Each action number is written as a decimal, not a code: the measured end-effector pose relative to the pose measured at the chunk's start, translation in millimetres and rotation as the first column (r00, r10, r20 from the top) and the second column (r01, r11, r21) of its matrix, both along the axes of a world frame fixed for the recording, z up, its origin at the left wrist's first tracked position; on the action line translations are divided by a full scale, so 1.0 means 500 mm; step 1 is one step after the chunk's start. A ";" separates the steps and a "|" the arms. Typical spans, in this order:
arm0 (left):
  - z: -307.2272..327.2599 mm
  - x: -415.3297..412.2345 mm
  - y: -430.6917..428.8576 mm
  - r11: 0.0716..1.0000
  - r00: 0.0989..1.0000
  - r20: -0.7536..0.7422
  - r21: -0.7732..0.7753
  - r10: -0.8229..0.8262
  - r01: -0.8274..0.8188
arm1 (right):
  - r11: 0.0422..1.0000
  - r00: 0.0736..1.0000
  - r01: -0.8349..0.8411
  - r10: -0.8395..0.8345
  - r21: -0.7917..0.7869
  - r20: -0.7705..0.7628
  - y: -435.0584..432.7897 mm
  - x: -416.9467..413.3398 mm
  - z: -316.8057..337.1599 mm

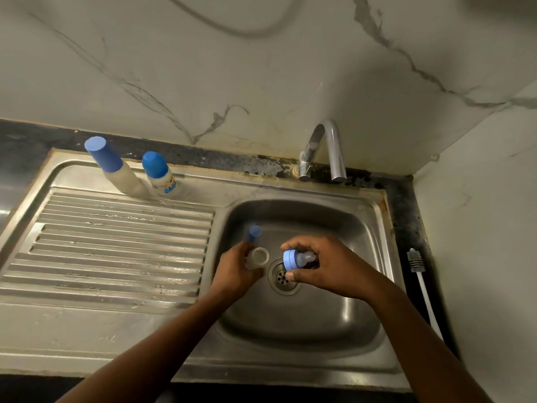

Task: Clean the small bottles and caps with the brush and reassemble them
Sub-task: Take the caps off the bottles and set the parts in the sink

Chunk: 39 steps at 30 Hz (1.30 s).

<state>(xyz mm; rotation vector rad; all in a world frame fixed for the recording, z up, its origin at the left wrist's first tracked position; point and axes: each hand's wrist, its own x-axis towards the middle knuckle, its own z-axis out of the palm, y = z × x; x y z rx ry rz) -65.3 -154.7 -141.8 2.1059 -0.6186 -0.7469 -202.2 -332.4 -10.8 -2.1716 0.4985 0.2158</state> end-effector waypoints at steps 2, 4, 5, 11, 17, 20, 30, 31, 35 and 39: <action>-0.019 -0.003 -0.022 0.999 0.999 -0.026 0.028 0.046 -0.046 | 0.999 1.000 0.028 -0.028 0.018 -0.012 -0.002 -0.010 -0.010; -0.036 -0.005 -0.039 0.995 0.995 -0.033 0.045 0.090 -0.089 | 0.998 0.999 0.047 -0.046 0.035 -0.024 -0.002 -0.019 -0.018; -0.045 -0.004 -0.045 0.992 0.992 -0.040 0.056 0.116 -0.114 | 0.997 0.998 0.057 -0.056 0.043 -0.028 -0.002 -0.023 -0.022; -0.104 0.009 -0.064 0.976 0.981 -0.062 0.128 0.185 -0.176 | 0.987 0.993 0.119 -0.117 0.105 -0.020 -0.004 -0.039 -0.042; -0.138 0.011 -0.068 0.970 0.979 -0.080 0.175 0.186 -0.170 | 0.982 0.988 0.151 -0.153 0.112 0.011 -0.004 -0.040 -0.048; -0.143 0.011 -0.066 0.967 0.975 -0.103 0.183 0.196 -0.175 | 0.982 0.987 0.158 -0.159 0.106 0.000 -0.004 -0.042 -0.048; -0.114 0.006 -0.057 0.972 0.974 -0.127 0.170 0.187 -0.165 | 0.976 0.980 0.200 -0.200 0.090 -0.009 0.000 -0.055 -0.039; -0.106 0.008 -0.053 0.974 0.975 -0.126 0.156 0.184 -0.164 | 0.975 0.979 0.202 -0.203 0.092 -0.004 0.002 -0.054 -0.038; -0.064 0.013 -0.039 0.988 0.987 -0.072 0.077 0.142 -0.137 | 0.974 0.978 0.203 -0.207 0.098 0.031 0.013 -0.050 -0.033; -0.012 0.000 -0.018 0.995 0.995 0.033 -0.038 0.095 -0.094 | 0.973 0.975 0.201 -0.210 0.113 0.070 0.029 -0.045 -0.022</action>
